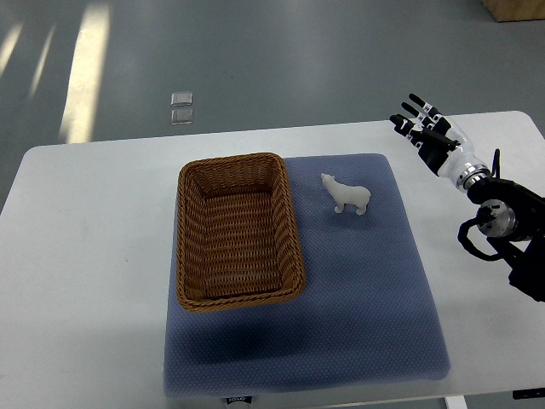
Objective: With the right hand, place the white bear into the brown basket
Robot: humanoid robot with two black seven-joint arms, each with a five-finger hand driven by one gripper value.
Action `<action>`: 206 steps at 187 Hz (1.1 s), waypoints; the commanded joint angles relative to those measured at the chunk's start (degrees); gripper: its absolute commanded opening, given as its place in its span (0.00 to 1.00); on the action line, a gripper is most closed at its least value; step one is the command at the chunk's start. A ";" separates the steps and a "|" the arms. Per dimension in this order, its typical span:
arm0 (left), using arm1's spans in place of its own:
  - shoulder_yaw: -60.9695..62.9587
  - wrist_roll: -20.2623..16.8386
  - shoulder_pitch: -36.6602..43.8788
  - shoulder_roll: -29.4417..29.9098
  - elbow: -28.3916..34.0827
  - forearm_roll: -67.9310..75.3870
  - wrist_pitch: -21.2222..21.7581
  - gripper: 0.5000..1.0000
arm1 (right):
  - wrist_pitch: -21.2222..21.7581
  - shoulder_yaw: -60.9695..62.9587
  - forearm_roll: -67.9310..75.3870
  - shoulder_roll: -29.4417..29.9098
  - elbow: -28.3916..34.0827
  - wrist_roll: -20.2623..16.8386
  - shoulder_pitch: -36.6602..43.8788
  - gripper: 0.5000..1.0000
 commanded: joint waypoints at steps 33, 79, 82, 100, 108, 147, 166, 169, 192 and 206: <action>0.00 0.00 0.00 0.00 0.09 -0.01 0.00 1.00 | 0.00 0.00 -2.49 0.00 0.17 0.00 0.09 0.85; 0.00 0.00 0.00 0.00 0.09 -0.01 0.00 1.00 | 0.09 -0.09 -15.50 -0.17 0.52 0.44 1.76 0.85; 0.00 0.00 0.00 0.00 0.09 -0.01 0.00 1.00 | 0.09 -0.09 -16.99 -0.17 0.61 0.61 1.93 0.85; 0.00 0.00 0.00 0.00 0.00 -0.01 0.00 1.00 | 0.09 -0.09 -24.63 -0.26 0.79 1.93 2.28 0.85; 0.00 0.00 0.00 0.00 0.09 -0.01 0.00 1.00 | 0.09 -0.09 -27.71 -0.44 0.79 2.37 2.72 0.85; 0.00 0.00 0.00 0.00 0.27 -0.01 0.00 1.00 | 0.88 -2.19 -41.60 -2.90 4.13 3.87 3.51 0.85; 0.00 0.00 0.00 0.00 0.36 -0.01 0.00 1.00 | 1.05 -5.88 -47.57 -4.83 6.15 5.01 4.22 0.84; 0.00 0.00 0.00 0.00 0.27 -0.01 0.00 1.00 | 1.05 -6.24 -48.02 -4.92 6.33 5.19 4.30 0.84; 0.00 0.00 0.00 0.00 0.36 -0.01 0.00 1.00 | 0.97 -10.02 -53.64 -6.50 7.73 5.89 5.36 0.84; 0.00 0.00 0.00 0.00 0.27 -0.01 0.00 1.00 | 0.97 -11.95 -56.72 -7.20 8.00 6.33 5.97 0.84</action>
